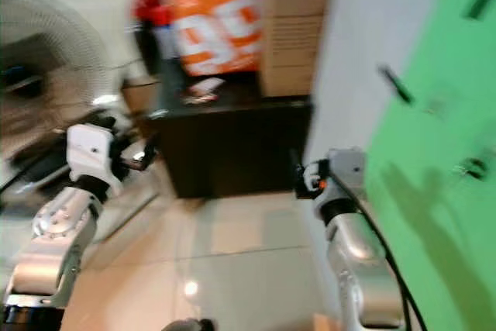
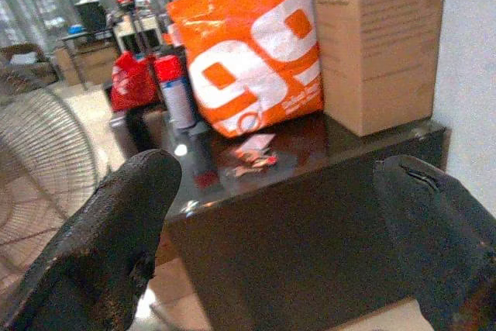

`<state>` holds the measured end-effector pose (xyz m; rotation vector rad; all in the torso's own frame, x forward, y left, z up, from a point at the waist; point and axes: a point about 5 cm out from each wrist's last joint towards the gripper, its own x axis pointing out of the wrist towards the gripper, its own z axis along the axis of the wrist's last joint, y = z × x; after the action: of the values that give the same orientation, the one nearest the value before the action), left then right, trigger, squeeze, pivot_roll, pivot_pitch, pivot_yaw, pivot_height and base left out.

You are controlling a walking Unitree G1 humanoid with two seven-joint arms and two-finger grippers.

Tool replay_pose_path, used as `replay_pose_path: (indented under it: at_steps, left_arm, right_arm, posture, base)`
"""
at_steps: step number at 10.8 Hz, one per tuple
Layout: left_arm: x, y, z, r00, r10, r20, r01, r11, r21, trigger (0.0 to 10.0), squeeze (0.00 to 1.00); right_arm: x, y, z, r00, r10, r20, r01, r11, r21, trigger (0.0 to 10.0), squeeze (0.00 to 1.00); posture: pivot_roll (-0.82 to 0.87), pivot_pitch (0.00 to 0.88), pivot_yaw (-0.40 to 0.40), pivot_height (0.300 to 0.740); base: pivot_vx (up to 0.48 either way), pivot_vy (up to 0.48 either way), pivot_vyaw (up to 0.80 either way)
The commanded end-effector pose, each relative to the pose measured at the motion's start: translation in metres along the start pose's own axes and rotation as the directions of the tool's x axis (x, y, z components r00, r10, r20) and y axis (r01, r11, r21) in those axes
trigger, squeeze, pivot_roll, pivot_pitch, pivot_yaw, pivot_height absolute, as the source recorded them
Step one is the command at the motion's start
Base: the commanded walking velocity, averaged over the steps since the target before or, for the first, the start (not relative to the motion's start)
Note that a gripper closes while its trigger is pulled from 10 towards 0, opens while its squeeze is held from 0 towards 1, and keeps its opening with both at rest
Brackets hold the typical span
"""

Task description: Hang keys on a hook

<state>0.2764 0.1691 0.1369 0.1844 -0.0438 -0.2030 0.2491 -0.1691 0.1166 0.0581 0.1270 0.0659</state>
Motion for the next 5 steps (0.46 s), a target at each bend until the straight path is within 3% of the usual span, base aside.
replay_pose_path:
  at_steps: [1, 3, 5]
  left_arm:
    - [0.0, 0.002, -0.005, 0.999, 0.025, -0.026, -0.024, 0.999, 0.042, 10.0, 0.02]
    - [0.003, -0.003, -0.005, 1.0, 0.017, -0.024, -0.016, 0.999, 0.035, 10.0, 0.0]
    - [0.003, -0.01, -0.006, 1.0, -0.012, -0.026, 0.013, 0.999, 0.033, 10.0, 0.0]
  right_arm:
    - [0.0, 0.005, 0.004, 0.999, 0.04, 0.001, -0.04, 0.999, -0.031, 10.0, 1.0]
    - [-0.001, 0.007, 0.006, 0.996, 0.077, 0.036, -0.074, 0.994, -0.08, 10.0, 1.0]
    - [-0.001, 0.006, 0.006, 0.997, 0.069, 0.036, -0.067, 0.996, -0.063, 10.0, 1.0]
  posture:
    - [-0.08, 0.0, 0.027, 0.74]
    - [-0.09, 0.0, 0.024, 0.74]
    - [-0.09, 0.0, 0.031, 0.74]
  base:
    - [0.0, 0.0, 0.8]
    - [0.0, 0.0, 0.8]
    - [0.0, 0.0, 0.8]
